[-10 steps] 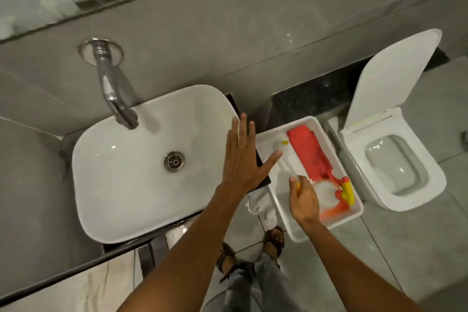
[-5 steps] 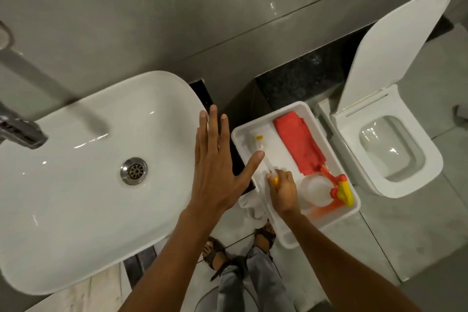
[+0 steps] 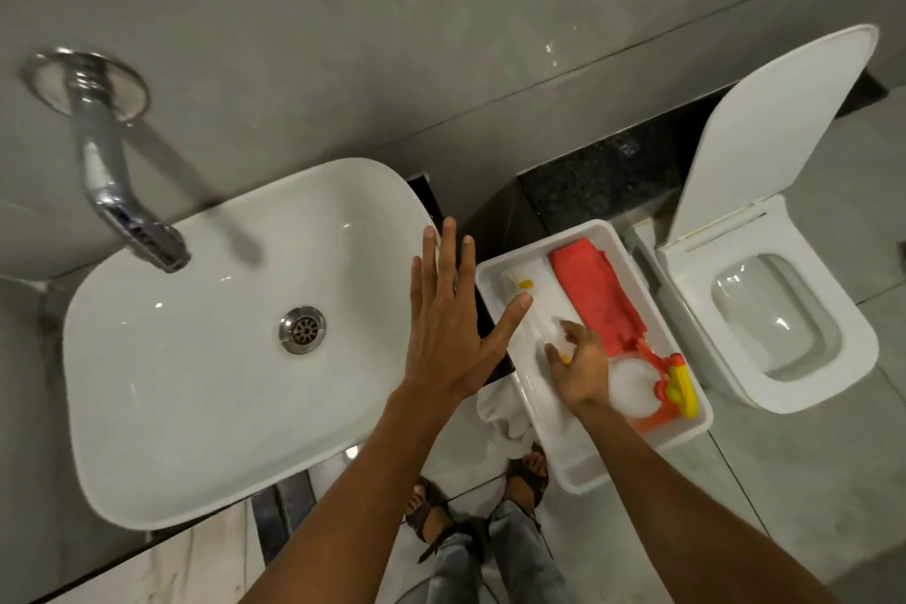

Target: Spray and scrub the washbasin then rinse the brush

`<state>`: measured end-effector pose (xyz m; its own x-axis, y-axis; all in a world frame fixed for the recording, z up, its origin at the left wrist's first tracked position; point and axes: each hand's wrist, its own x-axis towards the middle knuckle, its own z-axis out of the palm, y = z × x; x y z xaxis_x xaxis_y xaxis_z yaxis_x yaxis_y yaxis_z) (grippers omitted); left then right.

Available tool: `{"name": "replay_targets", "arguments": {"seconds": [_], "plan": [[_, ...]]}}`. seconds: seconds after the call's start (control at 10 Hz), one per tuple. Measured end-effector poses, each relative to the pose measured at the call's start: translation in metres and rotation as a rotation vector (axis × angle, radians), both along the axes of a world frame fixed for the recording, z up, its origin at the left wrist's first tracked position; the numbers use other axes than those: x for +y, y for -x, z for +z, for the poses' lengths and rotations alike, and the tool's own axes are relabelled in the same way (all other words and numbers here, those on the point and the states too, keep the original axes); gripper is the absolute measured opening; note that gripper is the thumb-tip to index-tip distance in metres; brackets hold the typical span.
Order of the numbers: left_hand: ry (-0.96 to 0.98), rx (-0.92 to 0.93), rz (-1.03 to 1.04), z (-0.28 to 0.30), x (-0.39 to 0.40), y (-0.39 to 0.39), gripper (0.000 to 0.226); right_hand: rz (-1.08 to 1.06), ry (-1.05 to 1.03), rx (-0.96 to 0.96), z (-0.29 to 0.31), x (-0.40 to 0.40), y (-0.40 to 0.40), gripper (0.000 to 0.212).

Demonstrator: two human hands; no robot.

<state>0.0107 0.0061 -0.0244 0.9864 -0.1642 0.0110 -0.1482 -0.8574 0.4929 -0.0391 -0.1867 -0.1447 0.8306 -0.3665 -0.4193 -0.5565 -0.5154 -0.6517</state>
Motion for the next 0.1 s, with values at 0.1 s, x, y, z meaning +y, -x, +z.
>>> {"name": "replay_targets", "arguments": {"seconds": [0.1], "plan": [[-0.007,0.046,-0.02,0.0131,0.0058,0.003,0.101,-0.102,-0.037,-0.214,0.0434,-0.0049,-0.0169,0.044]]}}
